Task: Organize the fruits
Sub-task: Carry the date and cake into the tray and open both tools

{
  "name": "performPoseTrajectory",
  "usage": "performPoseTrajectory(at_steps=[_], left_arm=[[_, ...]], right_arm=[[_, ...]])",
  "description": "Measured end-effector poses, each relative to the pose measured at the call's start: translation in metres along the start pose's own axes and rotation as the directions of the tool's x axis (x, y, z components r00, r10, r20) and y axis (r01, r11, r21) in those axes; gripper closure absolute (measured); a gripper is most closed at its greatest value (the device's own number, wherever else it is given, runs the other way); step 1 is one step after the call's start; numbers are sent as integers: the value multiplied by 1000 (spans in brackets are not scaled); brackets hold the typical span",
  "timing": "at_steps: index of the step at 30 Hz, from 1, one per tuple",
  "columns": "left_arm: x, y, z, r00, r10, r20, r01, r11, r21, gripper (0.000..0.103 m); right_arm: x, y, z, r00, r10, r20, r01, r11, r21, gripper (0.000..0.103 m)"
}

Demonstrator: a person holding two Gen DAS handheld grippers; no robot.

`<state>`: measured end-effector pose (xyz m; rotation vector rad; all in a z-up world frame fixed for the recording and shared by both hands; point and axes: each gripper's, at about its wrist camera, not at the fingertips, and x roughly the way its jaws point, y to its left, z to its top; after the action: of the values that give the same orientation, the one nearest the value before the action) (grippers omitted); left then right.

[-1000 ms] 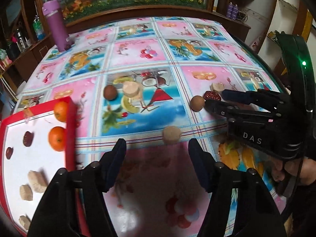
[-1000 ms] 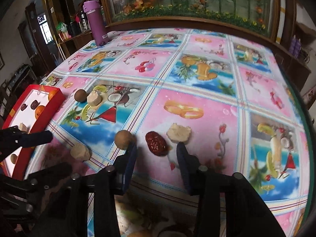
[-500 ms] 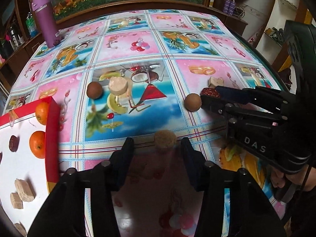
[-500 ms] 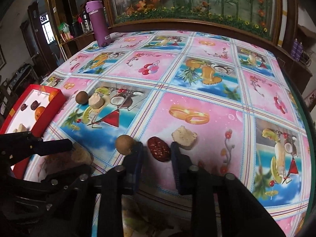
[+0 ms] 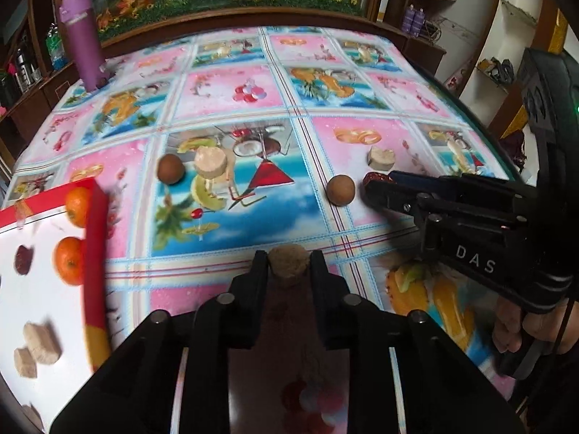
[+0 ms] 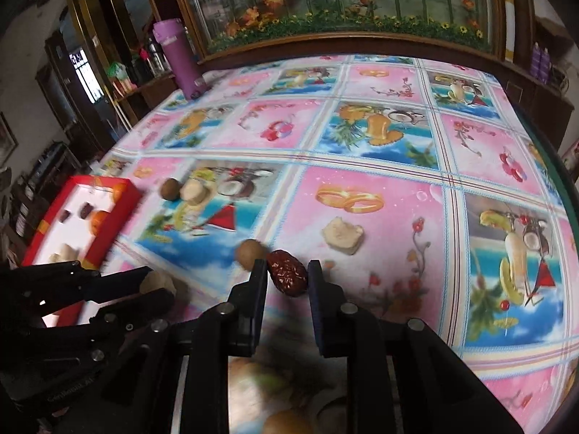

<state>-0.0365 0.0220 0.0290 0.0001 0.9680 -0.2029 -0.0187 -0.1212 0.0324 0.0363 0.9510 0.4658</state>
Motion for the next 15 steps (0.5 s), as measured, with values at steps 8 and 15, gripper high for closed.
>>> performPoseTrajectory(at_steps=[8, 15], left_arm=[[-85, 34, -29, 987, 81, 139, -72, 995, -67, 78], [-141, 95, -79, 960, 219, 173, -185, 964, -192, 78]], right_arm=[[-30, 59, -4, 990, 135, 44, -133, 989, -59, 82], [-33, 147, -11, 965, 261, 20, -253, 949, -188, 82]])
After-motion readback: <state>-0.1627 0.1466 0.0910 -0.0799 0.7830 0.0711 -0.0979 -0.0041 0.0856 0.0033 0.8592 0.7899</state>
